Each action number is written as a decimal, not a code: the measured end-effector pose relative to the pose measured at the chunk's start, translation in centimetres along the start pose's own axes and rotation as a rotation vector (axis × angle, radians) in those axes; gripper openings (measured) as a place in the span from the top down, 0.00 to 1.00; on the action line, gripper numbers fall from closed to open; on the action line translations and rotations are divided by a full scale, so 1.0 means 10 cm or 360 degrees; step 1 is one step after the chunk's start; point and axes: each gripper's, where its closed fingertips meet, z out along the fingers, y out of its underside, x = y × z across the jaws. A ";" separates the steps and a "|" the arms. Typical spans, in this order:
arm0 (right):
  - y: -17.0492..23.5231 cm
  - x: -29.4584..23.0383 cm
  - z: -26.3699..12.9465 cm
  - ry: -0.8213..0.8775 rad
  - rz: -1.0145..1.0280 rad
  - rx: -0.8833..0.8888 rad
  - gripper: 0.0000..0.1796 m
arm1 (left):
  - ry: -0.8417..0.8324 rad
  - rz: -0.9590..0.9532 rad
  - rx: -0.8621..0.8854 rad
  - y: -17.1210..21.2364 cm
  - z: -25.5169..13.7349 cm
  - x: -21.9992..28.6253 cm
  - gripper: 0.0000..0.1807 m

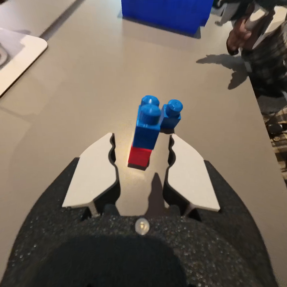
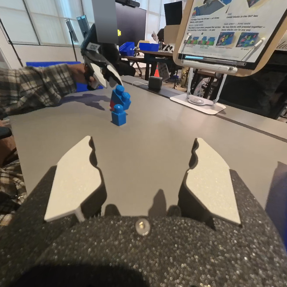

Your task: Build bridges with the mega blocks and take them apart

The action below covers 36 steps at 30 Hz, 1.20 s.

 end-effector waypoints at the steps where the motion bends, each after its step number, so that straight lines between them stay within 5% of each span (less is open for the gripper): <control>1: 0.02 0.00 0.00 -0.0003 0.0005 -0.0005 0.35 | -0.0006 -0.0016 0.0032 0.05 0.03 0.00 0.62; 16: 0.00 0.01 0.01 0.0000 0.0004 0.0003 0.35 | -0.0157 0.0065 -0.0102 -0.35 0.37 0.19 0.64; 36: 0.00 0.07 -0.14 0.0043 0.0023 0.0042 0.35 | -0.0330 -0.0177 -0.0542 -0.21 0.84 0.10 0.71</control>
